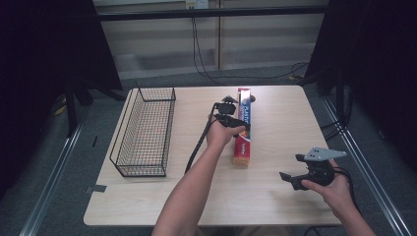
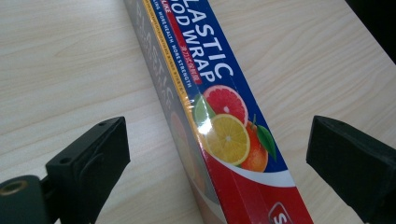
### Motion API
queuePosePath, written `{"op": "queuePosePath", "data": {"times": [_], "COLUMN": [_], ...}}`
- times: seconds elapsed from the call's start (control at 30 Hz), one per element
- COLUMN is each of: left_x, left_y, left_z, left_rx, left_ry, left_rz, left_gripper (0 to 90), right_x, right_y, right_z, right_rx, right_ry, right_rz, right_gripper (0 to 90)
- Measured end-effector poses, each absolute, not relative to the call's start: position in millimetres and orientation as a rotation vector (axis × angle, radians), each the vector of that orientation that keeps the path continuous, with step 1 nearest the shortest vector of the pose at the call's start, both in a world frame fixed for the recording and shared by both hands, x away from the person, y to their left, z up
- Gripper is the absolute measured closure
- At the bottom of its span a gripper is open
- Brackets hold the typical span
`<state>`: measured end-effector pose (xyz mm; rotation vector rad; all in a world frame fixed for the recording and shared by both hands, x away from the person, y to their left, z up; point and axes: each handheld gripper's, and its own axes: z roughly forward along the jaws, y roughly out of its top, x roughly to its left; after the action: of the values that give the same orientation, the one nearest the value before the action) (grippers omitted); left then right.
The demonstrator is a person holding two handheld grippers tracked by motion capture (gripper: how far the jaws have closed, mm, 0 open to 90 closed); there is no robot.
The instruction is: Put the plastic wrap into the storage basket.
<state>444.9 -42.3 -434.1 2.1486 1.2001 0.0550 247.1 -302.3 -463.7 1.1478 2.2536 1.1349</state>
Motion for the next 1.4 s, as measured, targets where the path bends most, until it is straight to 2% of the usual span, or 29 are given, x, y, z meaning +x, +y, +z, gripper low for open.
{"op": "queuePosePath", "data": {"times": [0.83,0.97,1.03,1.13,1.4], "left_x": [455.3,455.9,456.2,457.1,458.4], "left_y": [-72.0,-74.3,-75.1,-74.2,-74.0], "left_z": [-454.7,-456.7,-457.3,-457.9,-460.2], "left_rx": [2.186,2.205,2.200,2.198,2.198], "left_ry": [1.217,1.226,1.238,1.255,1.287], "left_rz": [0.070,0.084,0.085,0.090,0.058], "left_gripper": [11.4,15.7,21.7,25.8,27.2], "right_x": [247.3,247.3,247.4,247.3,247.9], "right_y": [-304.7,-306.1,-306.3,-306.7,-307.2], "right_z": [-463.5,-463.5,-463.5,-464.1,-464.5], "right_rx": [1.143,1.144,1.146,1.153,1.148], "right_ry": [2.263,2.260,2.263,2.266,2.271], "right_rz": [1.150,1.159,1.156,1.153,1.152], "right_gripper": [8.8,8.8,8.8,8.8,8.8]}}
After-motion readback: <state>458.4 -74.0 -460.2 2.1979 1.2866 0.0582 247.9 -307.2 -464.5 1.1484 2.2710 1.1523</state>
